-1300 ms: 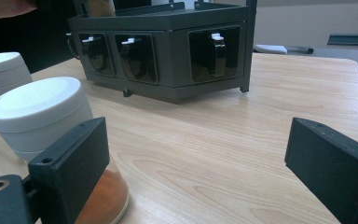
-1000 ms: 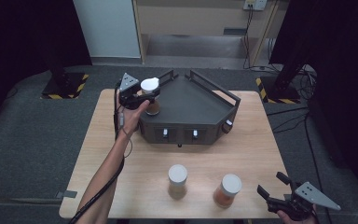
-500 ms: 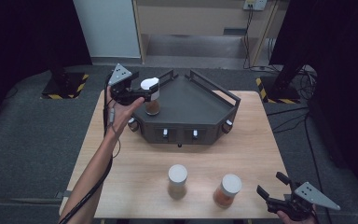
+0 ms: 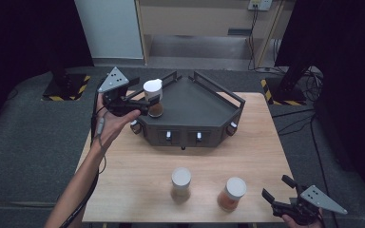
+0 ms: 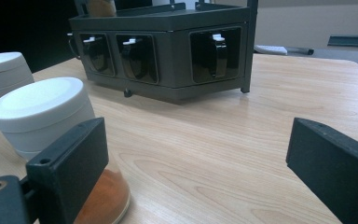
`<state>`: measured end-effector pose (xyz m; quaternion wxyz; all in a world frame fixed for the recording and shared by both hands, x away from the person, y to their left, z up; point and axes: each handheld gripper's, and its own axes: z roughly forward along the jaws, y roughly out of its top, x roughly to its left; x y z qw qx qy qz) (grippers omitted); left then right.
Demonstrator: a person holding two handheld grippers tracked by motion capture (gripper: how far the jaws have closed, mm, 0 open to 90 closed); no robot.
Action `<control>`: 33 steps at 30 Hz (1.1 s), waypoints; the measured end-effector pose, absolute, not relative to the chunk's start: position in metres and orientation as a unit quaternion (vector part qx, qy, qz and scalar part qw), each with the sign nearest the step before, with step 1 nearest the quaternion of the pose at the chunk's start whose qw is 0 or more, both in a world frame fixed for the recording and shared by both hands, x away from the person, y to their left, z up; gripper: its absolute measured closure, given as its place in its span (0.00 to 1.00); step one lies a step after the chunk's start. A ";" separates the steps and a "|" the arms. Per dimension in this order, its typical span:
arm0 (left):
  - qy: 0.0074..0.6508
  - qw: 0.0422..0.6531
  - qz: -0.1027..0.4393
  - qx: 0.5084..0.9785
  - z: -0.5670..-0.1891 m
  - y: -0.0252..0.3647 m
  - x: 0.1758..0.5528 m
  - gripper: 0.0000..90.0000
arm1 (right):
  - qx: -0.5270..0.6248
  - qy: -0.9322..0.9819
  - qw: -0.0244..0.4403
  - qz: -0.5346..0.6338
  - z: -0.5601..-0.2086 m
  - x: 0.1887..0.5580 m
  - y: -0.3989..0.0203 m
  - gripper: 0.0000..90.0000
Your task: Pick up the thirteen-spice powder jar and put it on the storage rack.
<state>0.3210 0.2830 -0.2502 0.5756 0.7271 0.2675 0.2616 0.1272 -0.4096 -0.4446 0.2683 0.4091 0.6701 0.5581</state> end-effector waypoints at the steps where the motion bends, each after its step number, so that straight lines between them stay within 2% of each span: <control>1: 0.265 0.577 0.256 0.729 -0.251 0.285 0.318 0.05 | 0.410 0.670 0.268 0.559 -0.445 0.127 -0.409 0.05; 9: 0.258 0.568 0.248 0.741 -0.264 0.294 0.297 0.04 | 0.414 0.665 0.272 0.559 -0.445 0.125 -0.409 0.04; 33: 0.300 0.575 0.215 0.730 -0.348 0.346 0.232 0.02 | 0.412 0.674 0.278 0.546 -0.443 0.127 -0.404 0.03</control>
